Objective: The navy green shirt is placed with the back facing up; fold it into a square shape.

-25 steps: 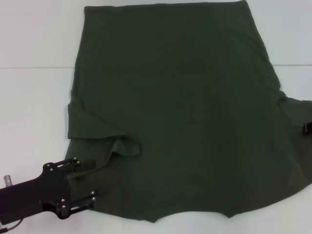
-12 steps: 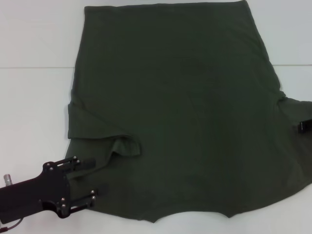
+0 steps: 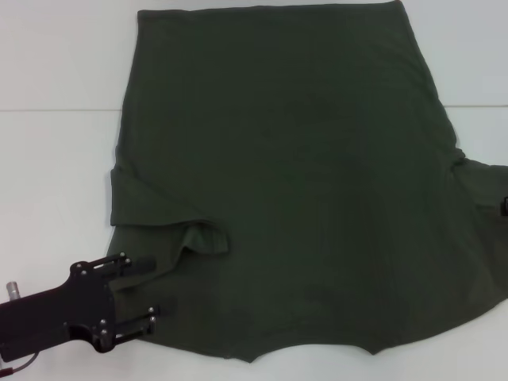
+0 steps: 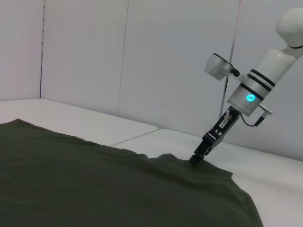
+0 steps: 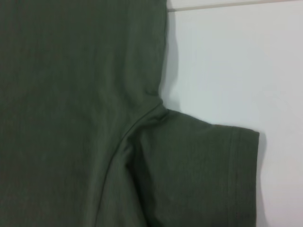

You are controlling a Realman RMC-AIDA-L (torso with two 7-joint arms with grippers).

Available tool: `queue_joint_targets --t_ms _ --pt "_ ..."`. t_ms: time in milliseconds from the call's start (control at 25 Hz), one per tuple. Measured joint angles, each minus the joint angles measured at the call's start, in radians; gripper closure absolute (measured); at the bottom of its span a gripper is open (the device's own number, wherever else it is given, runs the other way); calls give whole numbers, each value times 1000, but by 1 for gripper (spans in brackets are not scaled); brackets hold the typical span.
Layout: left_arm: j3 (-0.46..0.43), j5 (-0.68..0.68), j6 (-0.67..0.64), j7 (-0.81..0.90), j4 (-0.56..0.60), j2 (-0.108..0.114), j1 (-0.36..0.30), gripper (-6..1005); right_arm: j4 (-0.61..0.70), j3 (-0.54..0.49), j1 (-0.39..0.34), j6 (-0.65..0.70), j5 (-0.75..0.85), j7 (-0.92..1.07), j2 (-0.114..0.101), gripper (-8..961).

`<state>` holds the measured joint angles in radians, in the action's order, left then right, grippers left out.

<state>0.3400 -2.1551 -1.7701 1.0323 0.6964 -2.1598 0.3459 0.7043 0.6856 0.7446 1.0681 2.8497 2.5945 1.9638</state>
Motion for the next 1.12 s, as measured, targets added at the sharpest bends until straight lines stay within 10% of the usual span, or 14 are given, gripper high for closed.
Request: queue_joint_targets --t_ms 720,1120 --pt "-4 0 0 12 0 2 4 311 -1 0 2 -6 -4 -7 0 931" --pt "-7 1 -9 34 1 3 5 311 52 -40 -28 1 -9 0 -15 943"
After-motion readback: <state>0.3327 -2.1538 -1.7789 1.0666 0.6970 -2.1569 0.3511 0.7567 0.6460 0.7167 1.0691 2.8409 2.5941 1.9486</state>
